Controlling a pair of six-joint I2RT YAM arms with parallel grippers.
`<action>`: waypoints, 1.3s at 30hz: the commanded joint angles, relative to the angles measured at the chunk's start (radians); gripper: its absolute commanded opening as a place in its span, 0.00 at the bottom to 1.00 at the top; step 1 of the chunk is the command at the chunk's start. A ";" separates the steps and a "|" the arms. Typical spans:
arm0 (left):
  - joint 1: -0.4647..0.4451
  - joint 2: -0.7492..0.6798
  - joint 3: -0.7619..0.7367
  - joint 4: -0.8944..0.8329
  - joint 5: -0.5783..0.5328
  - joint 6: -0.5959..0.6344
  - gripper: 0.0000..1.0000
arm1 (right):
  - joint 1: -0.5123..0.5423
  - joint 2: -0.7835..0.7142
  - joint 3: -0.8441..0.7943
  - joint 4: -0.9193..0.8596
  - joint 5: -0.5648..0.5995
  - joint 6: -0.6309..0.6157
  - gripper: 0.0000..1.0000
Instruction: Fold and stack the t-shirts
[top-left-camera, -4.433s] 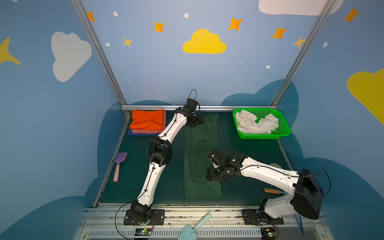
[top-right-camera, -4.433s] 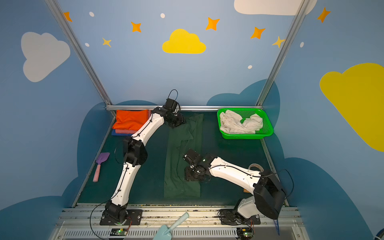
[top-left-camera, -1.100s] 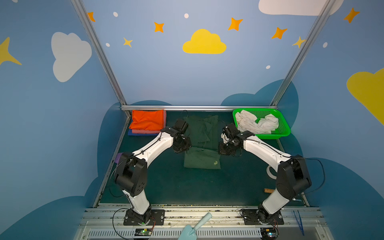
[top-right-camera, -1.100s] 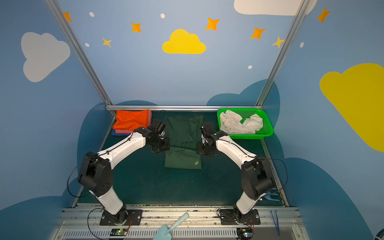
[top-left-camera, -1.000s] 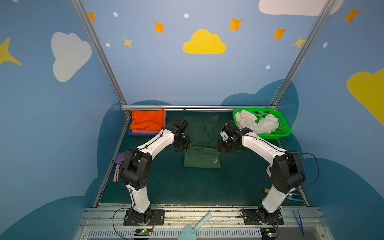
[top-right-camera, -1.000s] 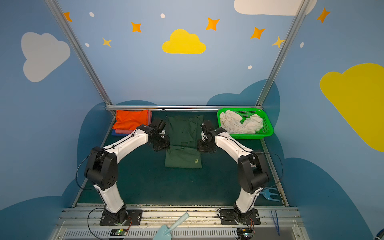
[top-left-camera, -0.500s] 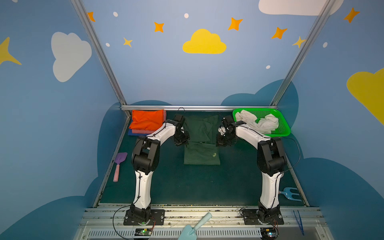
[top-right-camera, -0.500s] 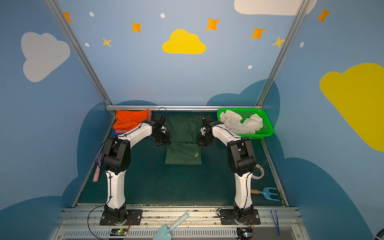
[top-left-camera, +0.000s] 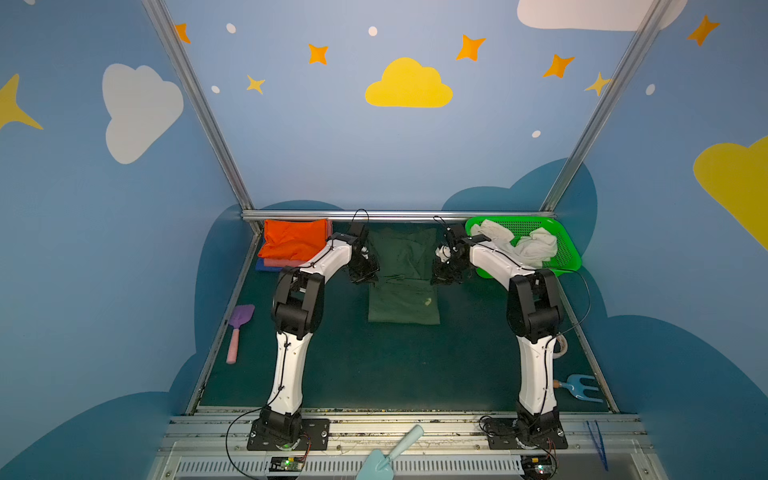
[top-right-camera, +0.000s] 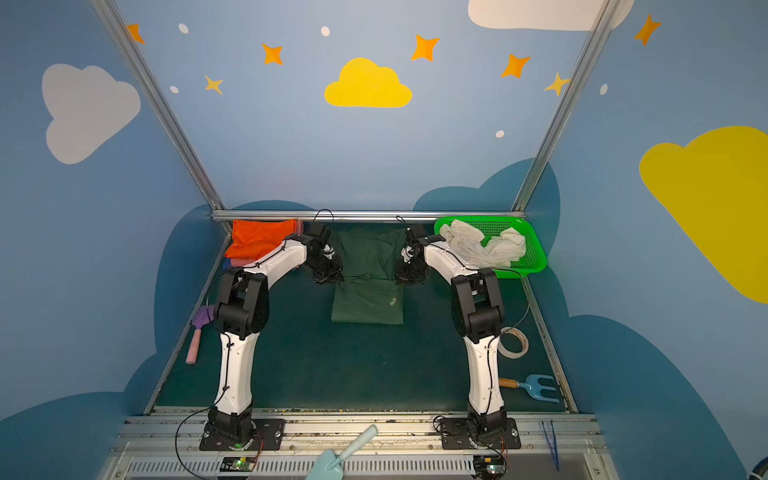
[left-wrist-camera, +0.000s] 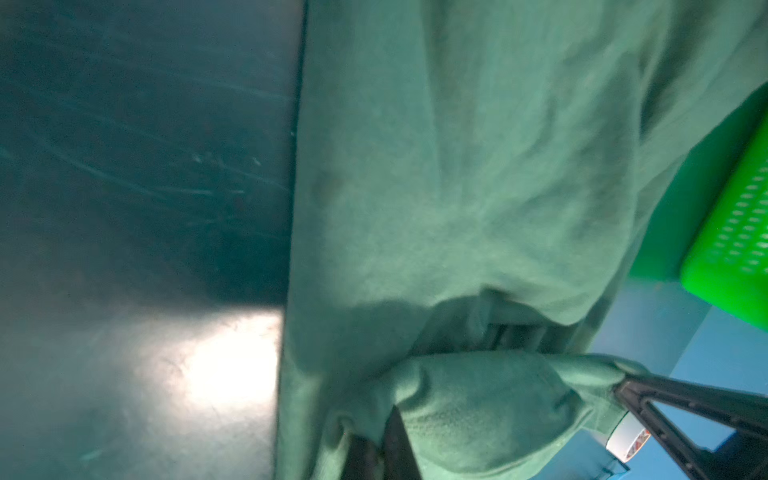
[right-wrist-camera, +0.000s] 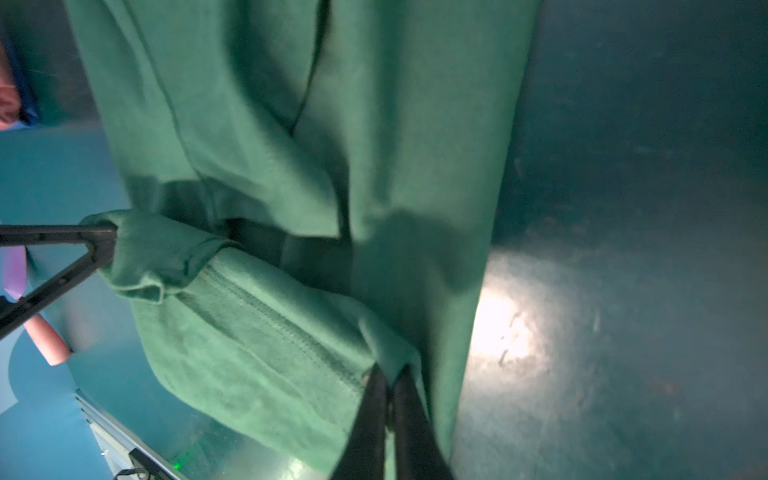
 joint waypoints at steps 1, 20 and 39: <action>0.020 0.015 0.017 -0.014 0.026 -0.009 0.24 | -0.010 0.030 0.035 -0.034 -0.027 -0.004 0.20; 0.072 0.035 -0.029 0.230 0.281 -0.243 0.51 | -0.066 -0.030 -0.039 0.138 -0.237 0.123 0.50; 0.074 -0.245 -0.239 0.217 -0.007 -0.224 0.44 | -0.036 -0.322 -0.314 0.201 -0.051 0.069 0.12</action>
